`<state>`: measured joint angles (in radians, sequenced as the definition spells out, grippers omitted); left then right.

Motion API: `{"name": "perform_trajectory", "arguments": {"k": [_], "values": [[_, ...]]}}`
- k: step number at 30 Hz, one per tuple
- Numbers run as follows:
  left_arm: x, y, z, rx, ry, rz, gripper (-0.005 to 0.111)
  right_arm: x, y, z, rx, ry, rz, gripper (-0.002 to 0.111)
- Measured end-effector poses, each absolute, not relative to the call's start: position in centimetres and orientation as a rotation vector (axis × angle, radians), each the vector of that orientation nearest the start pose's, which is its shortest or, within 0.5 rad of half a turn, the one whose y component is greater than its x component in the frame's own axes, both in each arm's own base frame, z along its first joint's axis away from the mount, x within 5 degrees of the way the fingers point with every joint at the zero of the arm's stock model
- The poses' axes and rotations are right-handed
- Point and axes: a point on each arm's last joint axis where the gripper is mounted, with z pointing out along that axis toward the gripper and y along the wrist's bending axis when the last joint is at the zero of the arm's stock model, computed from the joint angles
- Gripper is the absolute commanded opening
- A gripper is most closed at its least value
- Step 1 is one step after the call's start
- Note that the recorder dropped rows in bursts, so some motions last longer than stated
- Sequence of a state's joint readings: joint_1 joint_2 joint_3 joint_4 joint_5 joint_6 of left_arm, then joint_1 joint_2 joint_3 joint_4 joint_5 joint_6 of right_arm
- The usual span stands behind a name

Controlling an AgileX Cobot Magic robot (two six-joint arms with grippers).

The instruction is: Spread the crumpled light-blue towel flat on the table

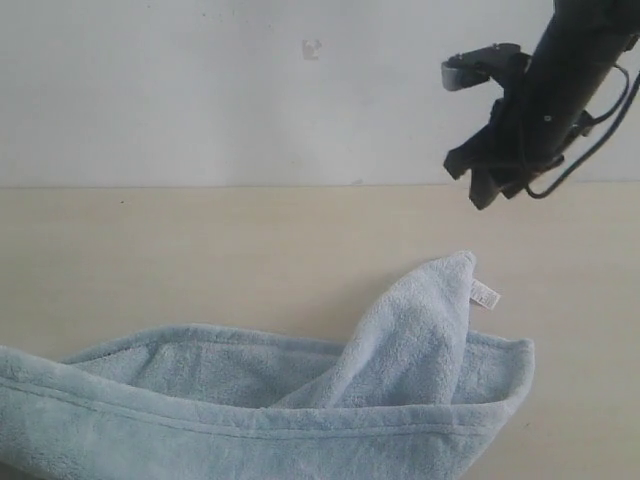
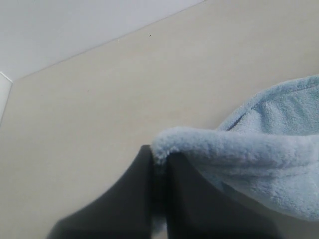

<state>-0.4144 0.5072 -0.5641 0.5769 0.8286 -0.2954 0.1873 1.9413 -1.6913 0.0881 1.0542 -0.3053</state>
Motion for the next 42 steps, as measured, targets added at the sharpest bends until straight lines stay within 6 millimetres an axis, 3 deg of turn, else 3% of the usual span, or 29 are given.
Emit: {"name": "perform_trajectory", "arguments": {"k": [6, 13, 20, 34, 42], "values": [[8.8, 0.1, 30.7, 0.309, 2.072, 0.257, 0.004, 37.2, 5.5, 23.2, -0.573, 2.875, 0.084, 0.040], [8.2, 0.3, 31.0, 0.296, 2.042, 0.241, 0.004, 34.3, 5.0, 18.2, -0.547, 2.962, 0.089, 0.056], [8.2, 0.3, 31.0, 0.295, 2.042, 0.235, 0.004, 34.3, 5.2, 16.6, -0.444, 2.876, 0.119, 0.056], [8.2, 0.3, 30.9, 0.294, 2.043, 0.231, 0.004, 34.7, 5.3, 16.6, -0.409, 2.829, 0.126, 0.055], [8.2, 0.3, 30.9, 0.294, 2.043, 0.231, 0.004, 34.9, 5.5, 13.4, -0.385, 2.914, 0.156, 0.055]]}}
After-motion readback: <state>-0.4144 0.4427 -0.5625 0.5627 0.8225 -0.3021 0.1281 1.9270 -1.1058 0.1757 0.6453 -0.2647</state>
